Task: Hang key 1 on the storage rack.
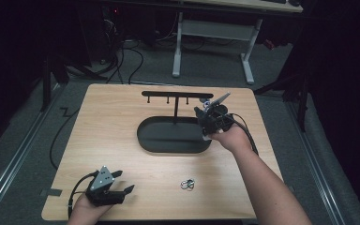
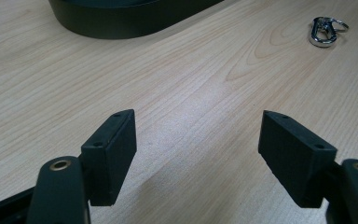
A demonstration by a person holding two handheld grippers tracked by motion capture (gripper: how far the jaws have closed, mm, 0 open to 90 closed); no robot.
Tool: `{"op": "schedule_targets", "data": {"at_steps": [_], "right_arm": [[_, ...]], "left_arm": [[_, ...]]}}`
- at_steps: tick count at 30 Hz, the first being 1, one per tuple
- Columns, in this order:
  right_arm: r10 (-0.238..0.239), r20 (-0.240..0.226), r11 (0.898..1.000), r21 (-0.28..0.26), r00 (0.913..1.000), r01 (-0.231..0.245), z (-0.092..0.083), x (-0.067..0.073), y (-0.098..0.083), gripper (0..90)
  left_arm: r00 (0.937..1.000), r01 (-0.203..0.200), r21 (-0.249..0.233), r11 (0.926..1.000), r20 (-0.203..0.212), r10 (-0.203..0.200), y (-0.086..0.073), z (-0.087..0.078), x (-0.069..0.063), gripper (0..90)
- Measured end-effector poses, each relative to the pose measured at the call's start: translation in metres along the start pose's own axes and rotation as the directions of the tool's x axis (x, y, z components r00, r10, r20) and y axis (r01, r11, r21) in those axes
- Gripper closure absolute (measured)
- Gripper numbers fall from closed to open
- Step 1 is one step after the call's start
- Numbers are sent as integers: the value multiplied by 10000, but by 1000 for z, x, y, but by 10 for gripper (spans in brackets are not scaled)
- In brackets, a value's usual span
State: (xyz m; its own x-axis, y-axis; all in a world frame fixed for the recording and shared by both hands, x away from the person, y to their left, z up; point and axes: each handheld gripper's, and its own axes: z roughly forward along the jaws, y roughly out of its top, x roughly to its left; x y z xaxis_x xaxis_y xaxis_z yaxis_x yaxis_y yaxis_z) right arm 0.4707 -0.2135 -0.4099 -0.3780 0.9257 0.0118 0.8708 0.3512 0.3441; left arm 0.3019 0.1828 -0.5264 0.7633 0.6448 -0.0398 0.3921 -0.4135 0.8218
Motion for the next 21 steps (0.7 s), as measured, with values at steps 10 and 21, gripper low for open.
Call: {"op": "schedule_targets", "data": {"at_steps": [10, 21], "right_arm": [[30, -398, 9993, -374, 9992, -45, -13, 2, -15, 387], [-301, -753, 9933, -1139, 9967, 214, -24, 8, -61, 427]], "left_arm": [[10000, 42, -46, 10000, 30, -42, 1, 1, 0, 281], [9999, 32, 1, 10000, 95, -32, 3, 2, -4, 293]]}}
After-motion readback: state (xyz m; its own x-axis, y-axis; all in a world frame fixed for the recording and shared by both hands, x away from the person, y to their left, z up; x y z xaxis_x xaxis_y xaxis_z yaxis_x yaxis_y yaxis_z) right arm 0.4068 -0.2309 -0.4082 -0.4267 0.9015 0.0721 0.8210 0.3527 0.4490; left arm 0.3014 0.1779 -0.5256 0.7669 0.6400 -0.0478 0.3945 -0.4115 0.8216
